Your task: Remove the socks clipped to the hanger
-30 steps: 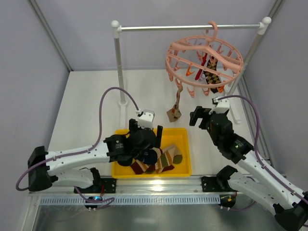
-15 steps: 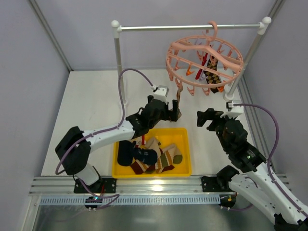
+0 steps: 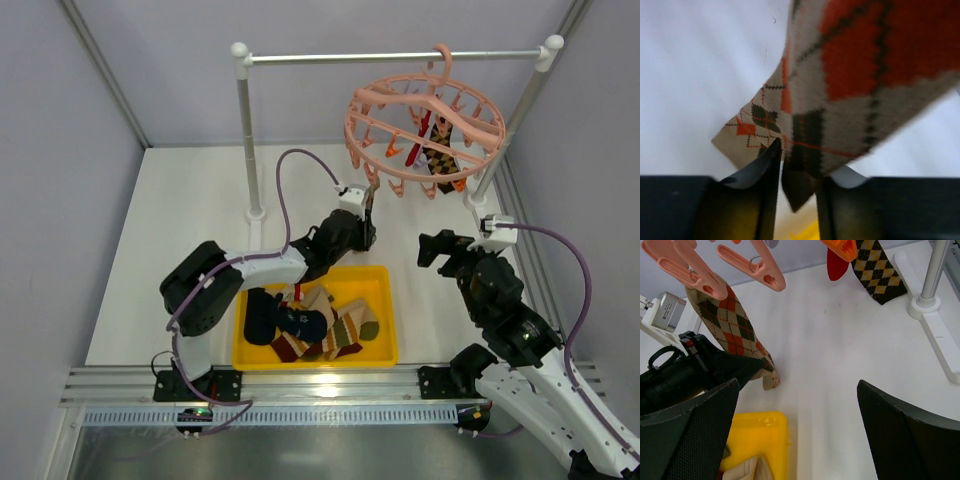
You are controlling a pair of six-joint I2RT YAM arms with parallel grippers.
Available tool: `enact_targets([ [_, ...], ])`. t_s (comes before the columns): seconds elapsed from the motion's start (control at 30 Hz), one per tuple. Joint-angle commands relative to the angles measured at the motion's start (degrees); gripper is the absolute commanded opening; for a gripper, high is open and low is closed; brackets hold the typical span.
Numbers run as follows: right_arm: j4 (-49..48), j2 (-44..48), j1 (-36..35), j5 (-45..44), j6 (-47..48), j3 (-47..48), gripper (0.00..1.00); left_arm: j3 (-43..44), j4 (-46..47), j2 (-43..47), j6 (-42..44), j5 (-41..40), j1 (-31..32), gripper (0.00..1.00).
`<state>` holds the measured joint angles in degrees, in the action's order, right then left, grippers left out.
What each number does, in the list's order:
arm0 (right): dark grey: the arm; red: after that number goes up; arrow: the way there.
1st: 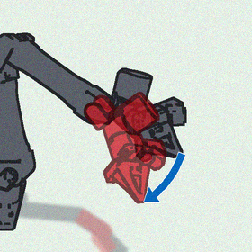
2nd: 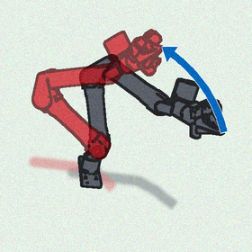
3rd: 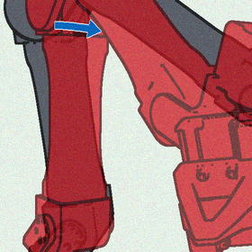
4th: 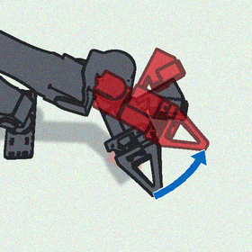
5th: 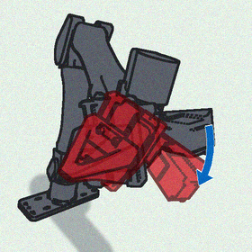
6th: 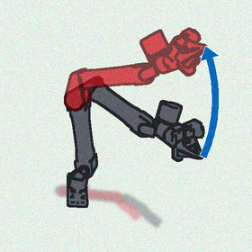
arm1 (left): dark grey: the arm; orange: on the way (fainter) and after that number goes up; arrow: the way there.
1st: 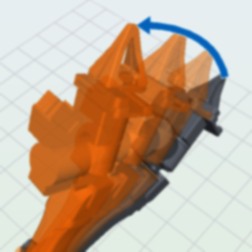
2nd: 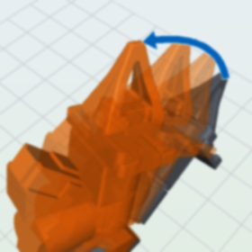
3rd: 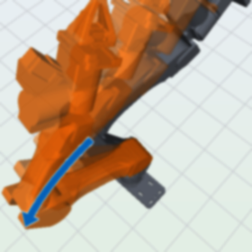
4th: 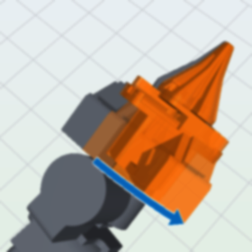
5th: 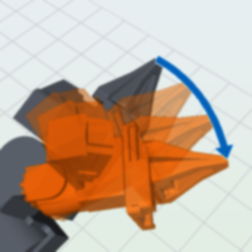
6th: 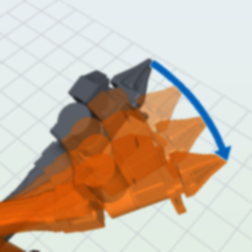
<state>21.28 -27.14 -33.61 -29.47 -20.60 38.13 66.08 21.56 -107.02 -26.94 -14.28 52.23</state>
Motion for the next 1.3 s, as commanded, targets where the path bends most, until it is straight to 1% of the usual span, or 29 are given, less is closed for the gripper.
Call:
enact_targets([
  [0.0,-0.18,-0.72,0.21,-0.59,1.18,1.51,1.00,-0.07,9.10,1.02,1.36,-0.22,-0.37,0.25],
  [0.03,-0.53,-1.07,0.21,-0.58,1.52,1.60,1.00,-0.95,10.33,1.64,1.45,-0.31,-0.37,0.16],
  [0.07,-0.80,-1.60,0.29,-0.76,1.61,2.21,1.00,-2.96,12.08,2.34,1.89,-0.65,-0.28,0.00],
  [0.17,-0.36,-4.50,0.29,-1.81,3.28,4.75,1.00,-7.36,14.37,6.11,2.41,-2.06,0.15,0.00],
  [0.27,-0.45,-8.10,0.21,-0.51,4.60,8.35,1.00,-10.62,15.09,9.98,2.77,-3.20,1.12,0.00],
  [0.37,-1.85,-11.88,-0.84,1.08,4.96,11.78,1.00,-11.85,13.51,13.06,3.82,-4.52,3.40,0.00],
  [0.43,-2.73,-15.03,-2.51,0.39,5.13,13.54,1.00,-11.94,11.41,14.64,5.93,-7.58,6.12,0.00],
  [0.47,-3.34,-16.27,-3.74,-0.49,5.39,15.55,1.00,-11.86,10.70,15.26,6.45,-8.21,7.09,0.00],
  [0.5,-3.43,-17.59,-7.40,-3.80,5.74,16.79,1.00,-11.86,10.26,15.79,6.81,-8.65,7.80,0.00],
  [0.53,-3.44,-19.25,-9.53,-5.84,6.09,18.37,1.00,-11.86,9.21,16.14,7.42,-9.18,9.11,0.00],
  [0.6,-3.17,-23.91,-15.58,-10.84,7.50,23.11,1.00,-11.94,8.15,17.72,7.51,-10.06,9.99,0.00],
  [0.7,-2.56,-28.14,-18.16,-11.66,7.16,28.39,1.00,-13.08,7.62,19.83,7.25,-10.94,11.32,0.00],
  [0.87,0.16,-32.89,-19.04,-11.48,6.89,35.42,1.00,-15.45,8.40,22.73,7.69,-11.65,13.68,0.00],
  [0.97,1.92,-35.18,-19.04,-12.09,6.27,38.06,1.00,-16.69,8.94,24.49,8.65,-11.99,15.35,0.00],
  [1.17,1.92,-35.09,-19.13,-12.01,4.96,39.56,0.99,-18.53,9.02,27.74,9.53,-12.61,16.94,0.00],
  [1.27,4.81,-37.02,-19.13,-12.45,3.82,42.01,1.00,-18.62,8.41,28.45,10.15,-12.26,17.29,0.00],
])
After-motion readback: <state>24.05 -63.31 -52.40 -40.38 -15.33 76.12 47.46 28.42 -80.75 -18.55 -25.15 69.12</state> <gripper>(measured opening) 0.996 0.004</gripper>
